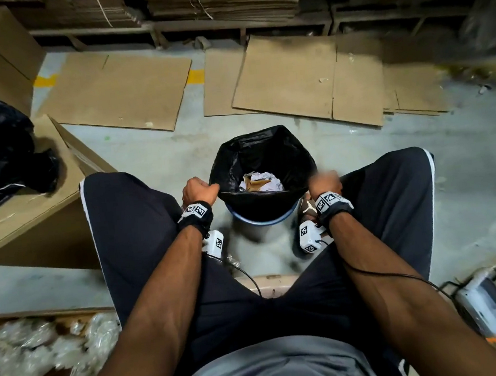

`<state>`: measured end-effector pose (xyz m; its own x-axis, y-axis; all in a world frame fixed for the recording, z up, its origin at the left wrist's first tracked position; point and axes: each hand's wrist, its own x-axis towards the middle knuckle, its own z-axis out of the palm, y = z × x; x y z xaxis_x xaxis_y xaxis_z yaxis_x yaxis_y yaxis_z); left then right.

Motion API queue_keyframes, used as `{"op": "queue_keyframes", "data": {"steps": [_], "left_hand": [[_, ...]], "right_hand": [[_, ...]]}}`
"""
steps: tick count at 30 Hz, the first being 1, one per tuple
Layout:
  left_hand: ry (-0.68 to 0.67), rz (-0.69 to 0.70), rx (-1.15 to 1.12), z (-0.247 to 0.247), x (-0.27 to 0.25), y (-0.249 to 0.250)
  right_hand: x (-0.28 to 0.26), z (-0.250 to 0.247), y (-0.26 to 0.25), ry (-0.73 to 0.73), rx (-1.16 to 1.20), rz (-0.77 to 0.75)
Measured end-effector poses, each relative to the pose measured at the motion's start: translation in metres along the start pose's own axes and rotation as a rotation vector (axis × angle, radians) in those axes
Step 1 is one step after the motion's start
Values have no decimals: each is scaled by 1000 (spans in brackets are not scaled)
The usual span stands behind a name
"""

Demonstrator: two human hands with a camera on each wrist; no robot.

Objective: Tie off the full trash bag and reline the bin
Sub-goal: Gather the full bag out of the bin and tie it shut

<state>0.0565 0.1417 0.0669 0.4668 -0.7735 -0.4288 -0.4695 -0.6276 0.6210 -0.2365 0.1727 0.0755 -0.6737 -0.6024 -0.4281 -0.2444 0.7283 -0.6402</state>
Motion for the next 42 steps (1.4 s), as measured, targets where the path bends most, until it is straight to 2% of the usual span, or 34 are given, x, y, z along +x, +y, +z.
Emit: {"op": "queue_keyframes", "data": {"steps": [4, 7, 10, 15, 20, 22, 27, 31, 34, 38, 40, 42], "left_hand": [[-62, 88, 41, 2, 19, 3], [-74, 142, 49, -2, 41, 16], [-25, 163, 63, -13, 55, 27], [62, 88, 27, -19, 72, 21], [-47, 71, 32, -8, 81, 13], [-26, 81, 28, -5, 83, 13], [29, -34, -155, -2, 86, 3], [56, -136, -463, 4, 88, -9], [15, -159, -524, 3, 87, -12], [-7, -105, -470, -5, 70, -2], [-24, -6, -322, -10, 55, 5], [-63, 156, -213, -10, 49, 6]], "right_hand": [[11, 3, -7, -1, -89, -163], [29, -3, -24, -15, -166, -184], [45, -13, -36, 19, -191, -198], [64, -11, -32, 31, -146, -115], [84, 10, -23, -108, -75, -48], [98, 21, -14, -121, -57, -58], [86, 14, -20, -129, 56, -77], [83, 15, -17, -222, 297, 47], [81, 15, -17, -275, 515, 155], [73, 6, -17, -298, 585, 129], [72, 3, -14, -299, 473, 49], [70, 3, -11, -240, 301, -72]]}}
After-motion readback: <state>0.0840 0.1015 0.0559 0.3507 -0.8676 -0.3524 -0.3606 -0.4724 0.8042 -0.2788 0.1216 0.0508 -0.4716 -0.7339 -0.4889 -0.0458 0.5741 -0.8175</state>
